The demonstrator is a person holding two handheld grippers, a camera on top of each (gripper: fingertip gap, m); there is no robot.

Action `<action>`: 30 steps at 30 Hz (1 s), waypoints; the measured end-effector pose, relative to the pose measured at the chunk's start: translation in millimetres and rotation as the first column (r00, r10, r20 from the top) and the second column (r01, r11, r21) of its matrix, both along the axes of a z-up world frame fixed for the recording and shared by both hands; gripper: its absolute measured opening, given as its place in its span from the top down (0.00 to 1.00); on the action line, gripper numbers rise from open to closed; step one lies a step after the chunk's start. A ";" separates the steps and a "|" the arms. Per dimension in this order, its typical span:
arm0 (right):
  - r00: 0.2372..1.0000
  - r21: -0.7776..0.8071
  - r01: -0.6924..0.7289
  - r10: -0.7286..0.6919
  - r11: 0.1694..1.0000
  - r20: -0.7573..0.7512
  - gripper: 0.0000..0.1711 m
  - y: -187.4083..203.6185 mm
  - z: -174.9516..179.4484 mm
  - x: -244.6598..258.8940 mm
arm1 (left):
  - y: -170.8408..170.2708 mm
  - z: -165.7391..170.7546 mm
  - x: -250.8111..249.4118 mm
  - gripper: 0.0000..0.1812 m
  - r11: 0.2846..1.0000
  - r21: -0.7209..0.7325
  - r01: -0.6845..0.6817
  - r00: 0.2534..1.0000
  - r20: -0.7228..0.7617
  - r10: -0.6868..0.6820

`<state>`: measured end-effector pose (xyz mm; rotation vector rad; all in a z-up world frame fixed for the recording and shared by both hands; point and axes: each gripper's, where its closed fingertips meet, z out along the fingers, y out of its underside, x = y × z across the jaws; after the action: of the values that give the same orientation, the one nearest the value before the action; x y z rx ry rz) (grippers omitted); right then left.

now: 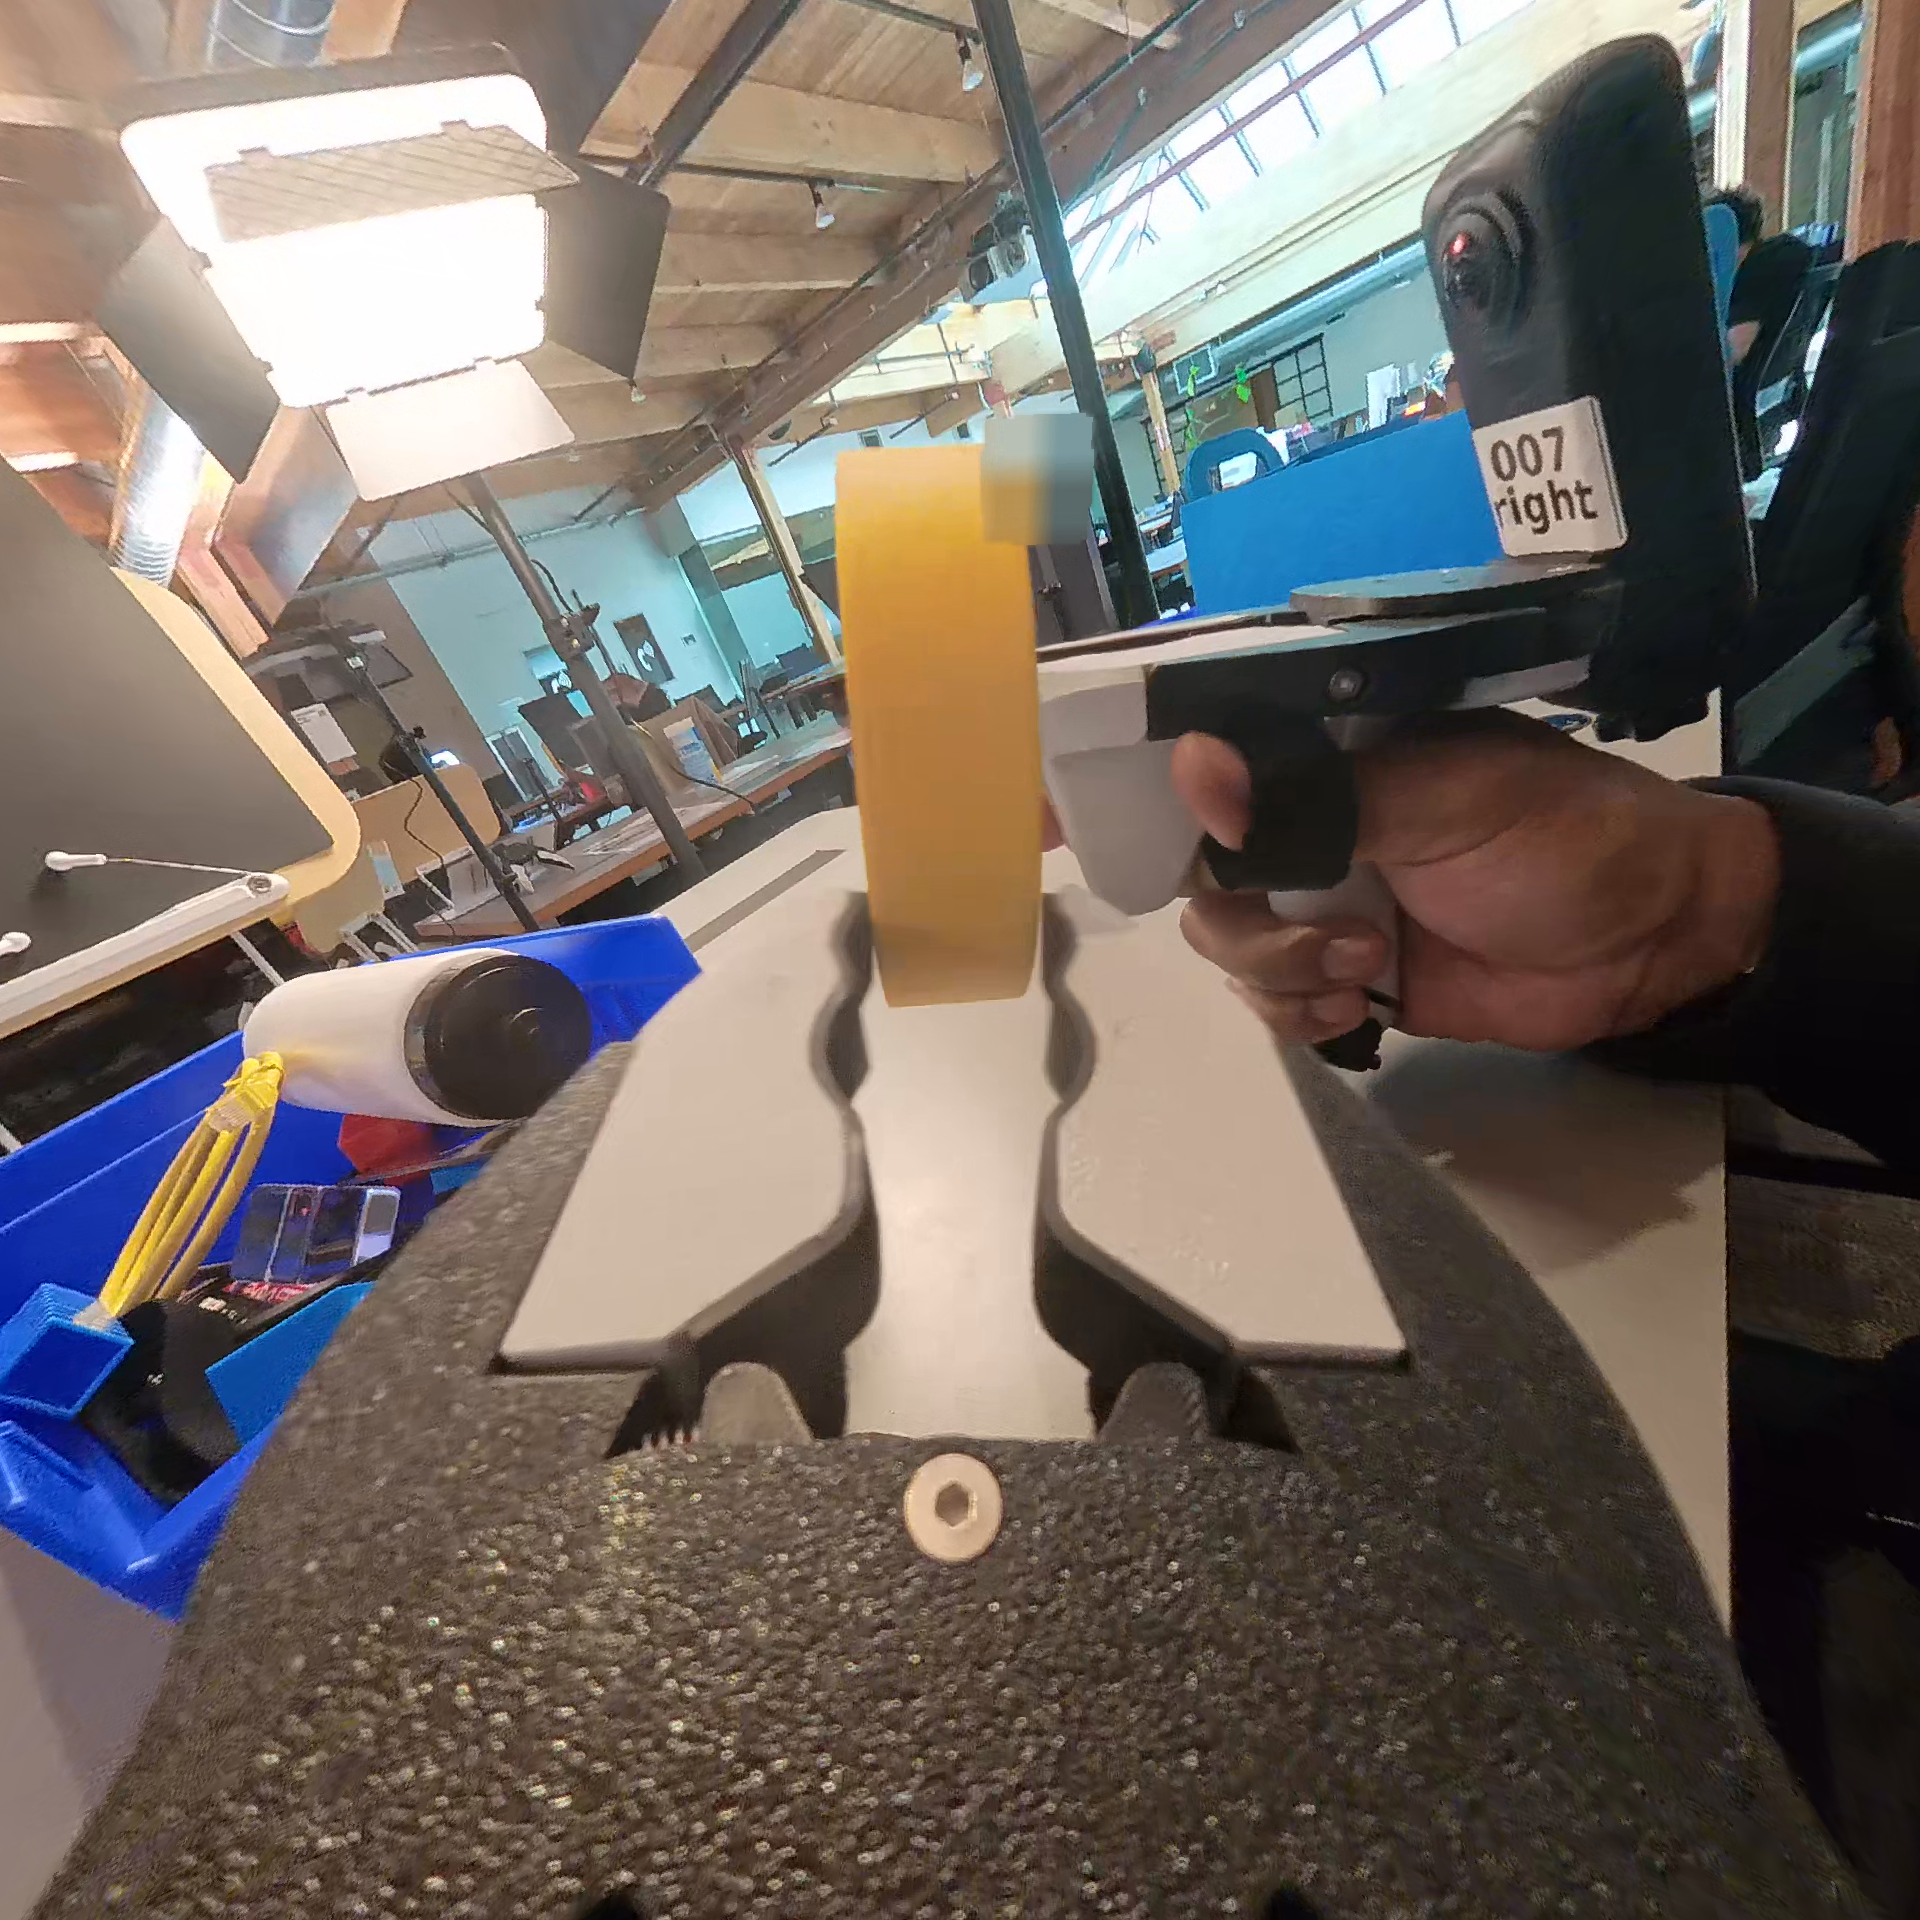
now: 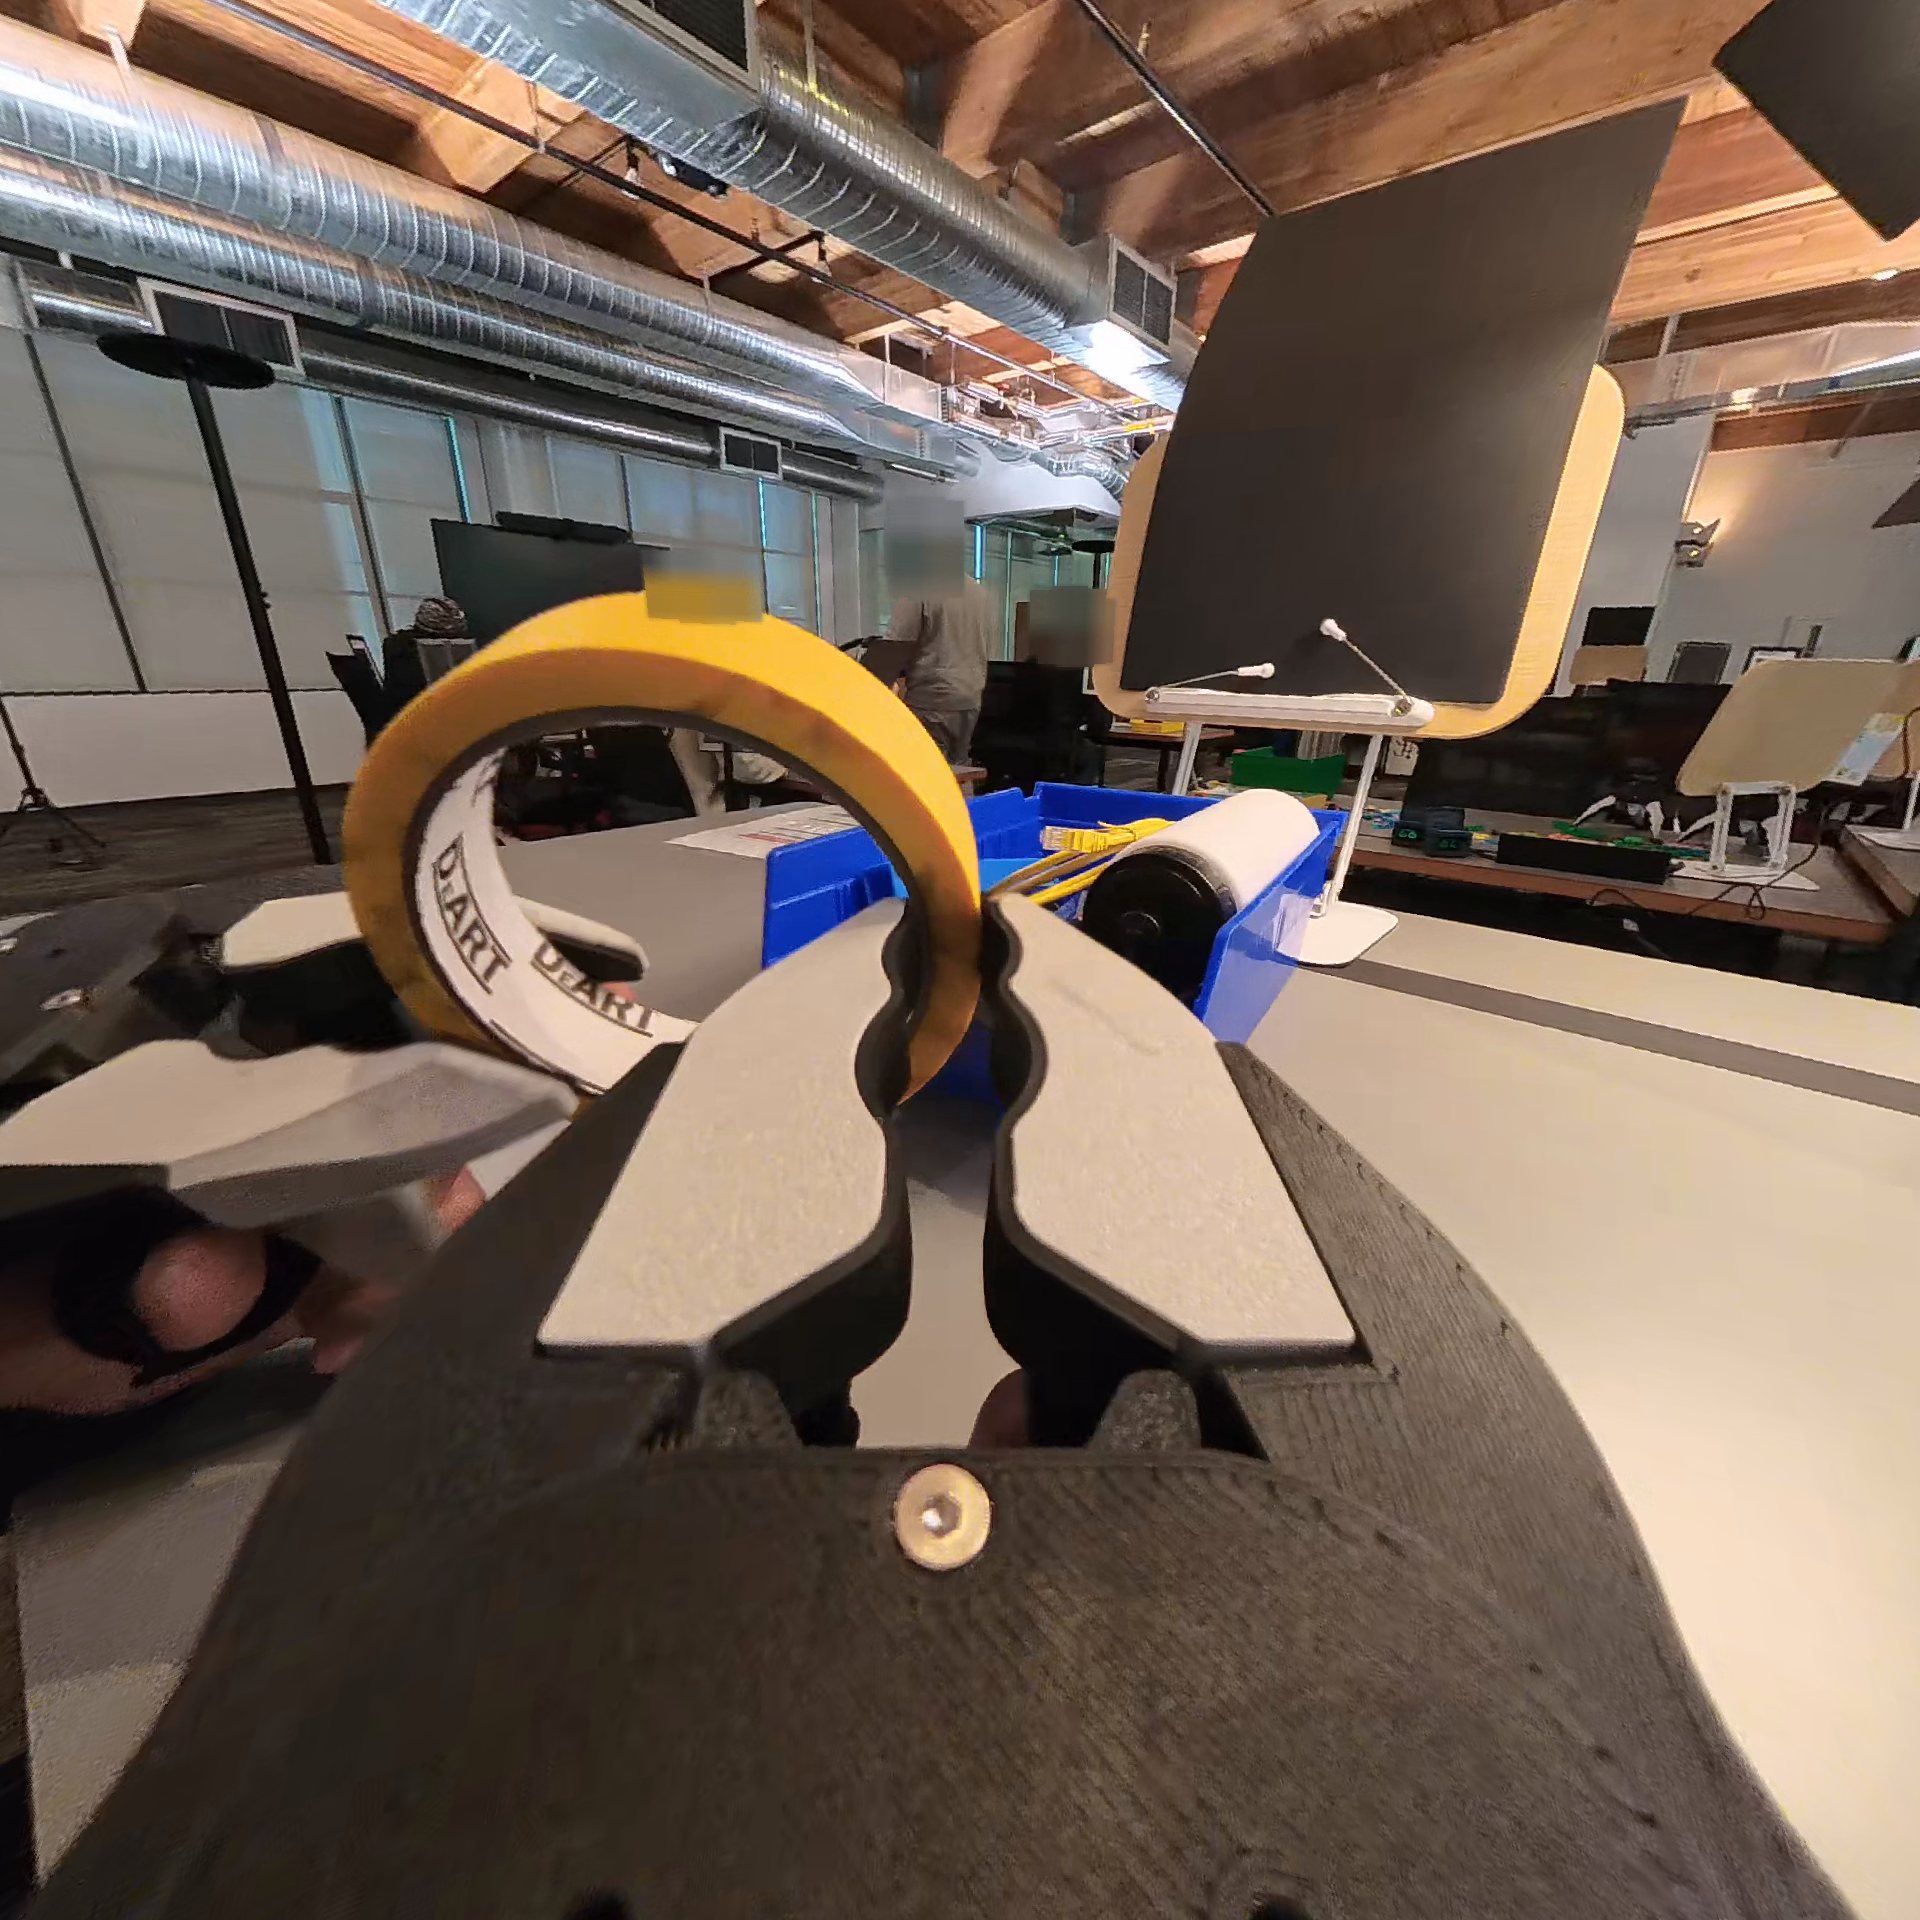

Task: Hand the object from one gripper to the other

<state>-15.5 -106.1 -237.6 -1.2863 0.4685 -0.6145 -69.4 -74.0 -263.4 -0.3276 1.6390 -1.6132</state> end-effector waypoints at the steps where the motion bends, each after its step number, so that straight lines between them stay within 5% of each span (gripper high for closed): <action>1: 1.000 -0.001 0.000 0.000 1.000 0.009 0.94 0.5 0.6 -1.0 | 0.8 0.9 -0.4 0.83 1.000 -0.007 0.003 1.000 0.001 -0.003; 12: 0.991 0.014 0.017 -0.019 1.000 0.133 0.87 -2.1 14.2 -11.8 | 15.5 12.4 0.2 0.84 0.997 -0.067 -0.029 0.999 0.020 0.031; 15: 0.982 -0.023 0.025 -0.020 0.999 0.189 0.83 -2.8 16.3 -14.9 | 28.0 17.5 3.1 0.84 0.979 -0.202 0.021 0.995 -0.087 -0.039; 18: 0.947 -0.124 0.116 -0.072 0.985 0.313 0.79 -5.6 16.1 -15.5 | 33.9 16.6 3.2 0.84 0.916 -0.376 0.138 0.926 -0.278 -0.254; 21: 0.821 -0.285 0.352 -0.147 0.892 0.552 0.75 -6.8 10.7 -14.1 | 41.1 19.0 2.6 0.84 0.798 -0.576 0.177 0.778 -0.415 -0.472; 26: 0.419 -0.315 0.771 -0.068 0.553 0.906 0.72 0.4 0.9 -17.4 | 45.5 22.4 -2.6 0.84 0.644 -0.752 0.142 0.563 -0.474 -0.678; 30: 0.309 -0.232 0.815 -0.059 0.532 0.949 0.66 5.6 8.0 -28.2 | 27.8 14.5 -13.8 0.84 0.631 -0.762 0.145 0.441 -0.521 -0.731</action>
<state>-43.7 -100.4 -229.5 -1.2801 -0.3710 -2.0877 -83.2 -46.3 -248.8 -1.2148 1.8586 -2.7595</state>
